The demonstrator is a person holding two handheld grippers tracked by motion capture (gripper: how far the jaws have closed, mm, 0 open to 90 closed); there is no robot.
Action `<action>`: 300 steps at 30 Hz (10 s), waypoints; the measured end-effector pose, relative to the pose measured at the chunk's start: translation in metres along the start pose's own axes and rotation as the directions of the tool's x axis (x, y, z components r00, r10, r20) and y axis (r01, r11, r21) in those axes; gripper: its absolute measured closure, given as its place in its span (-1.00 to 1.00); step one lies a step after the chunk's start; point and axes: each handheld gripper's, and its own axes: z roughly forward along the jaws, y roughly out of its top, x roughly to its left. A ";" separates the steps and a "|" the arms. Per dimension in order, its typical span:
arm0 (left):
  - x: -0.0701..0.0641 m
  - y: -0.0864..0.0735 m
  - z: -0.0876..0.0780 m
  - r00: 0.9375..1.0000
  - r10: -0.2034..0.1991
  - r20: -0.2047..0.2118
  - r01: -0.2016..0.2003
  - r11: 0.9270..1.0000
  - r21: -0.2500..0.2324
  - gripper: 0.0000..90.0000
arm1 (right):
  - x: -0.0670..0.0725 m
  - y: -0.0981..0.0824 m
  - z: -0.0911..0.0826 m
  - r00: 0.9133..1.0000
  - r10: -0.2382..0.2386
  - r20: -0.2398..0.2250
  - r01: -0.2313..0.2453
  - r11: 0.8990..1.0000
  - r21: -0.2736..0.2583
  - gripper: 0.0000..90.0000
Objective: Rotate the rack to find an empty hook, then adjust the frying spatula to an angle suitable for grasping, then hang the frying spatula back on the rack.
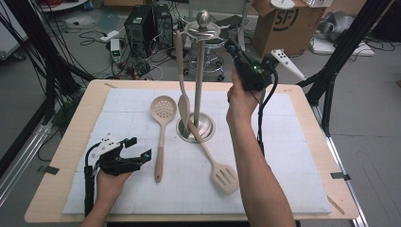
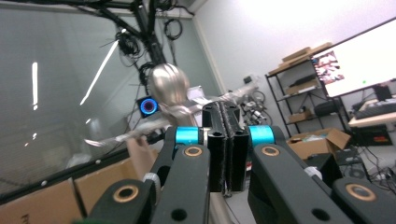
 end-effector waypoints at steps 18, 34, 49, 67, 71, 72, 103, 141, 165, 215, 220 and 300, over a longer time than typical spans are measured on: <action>0.000 0.000 0.001 1.000 0.006 -0.004 -0.006 1.000 0.005 -0.58 | 0.032 -0.008 0.001 0.994 -0.098 -0.040 0.100 0.994 0.032 1.00; 0.000 0.000 0.000 1.000 0.008 -0.005 -0.008 1.000 0.002 -0.58 | 0.031 -0.016 -0.007 0.992 -0.121 -0.031 0.123 0.990 0.066 0.88; 0.000 0.000 0.001 1.000 0.004 -0.009 -0.004 1.000 0.006 -0.58 | 0.008 -0.040 -0.039 0.998 -0.060 0.012 0.059 0.992 0.113 0.27; 0.001 -0.001 0.000 1.000 -0.004 -0.011 0.004 1.000 0.008 -0.58 | -0.003 -0.058 -0.055 0.999 -0.043 0.022 0.039 0.985 0.168 0.21; 0.001 -0.001 0.000 1.000 -0.001 -0.013 0.001 1.000 0.006 -0.58 | -0.006 -0.064 -0.057 0.998 -0.045 0.032 0.038 0.982 0.185 0.20; 0.001 -0.001 -0.001 1.000 -0.002 -0.013 0.002 1.000 0.006 -0.58 | -0.007 -0.064 -0.058 0.999 -0.041 0.031 0.035 0.982 0.186 0.20; 0.002 0.000 0.000 1.000 0.000 -0.019 0.000 1.000 -0.003 -0.58 | -0.012 -0.138 -0.070 1.000 0.010 -0.003 -0.007 0.872 0.489 0.54; 0.001 0.001 0.000 1.000 0.003 -0.018 -0.003 1.000 -0.003 -0.57 | -0.031 -0.220 -0.045 0.987 -0.026 0.159 -0.141 0.347 0.927 0.99; 0.002 -0.001 -0.001 1.000 0.002 -0.020 -0.001 1.000 0.008 -0.57 | -0.052 -0.203 -0.086 0.981 0.010 0.195 -0.189 0.296 0.936 1.00; 0.001 0.000 0.001 1.000 0.009 -0.018 -0.009 1.000 0.007 -0.57 | -0.011 -0.225 -0.035 0.959 -0.276 0.060 0.012 0.251 0.968 1.00; 0.001 0.000 0.000 1.000 0.007 -0.018 -0.007 1.000 0.002 -0.57 | -0.013 -0.221 -0.034 0.927 -0.362 0.093 0.021 0.300 0.954 1.00; -0.001 0.000 0.004 1.000 0.012 -0.012 -0.012 1.000 0.008 -0.57 | -0.041 -0.219 -0.057 0.931 -0.321 0.172 -0.026 0.413 0.911 0.56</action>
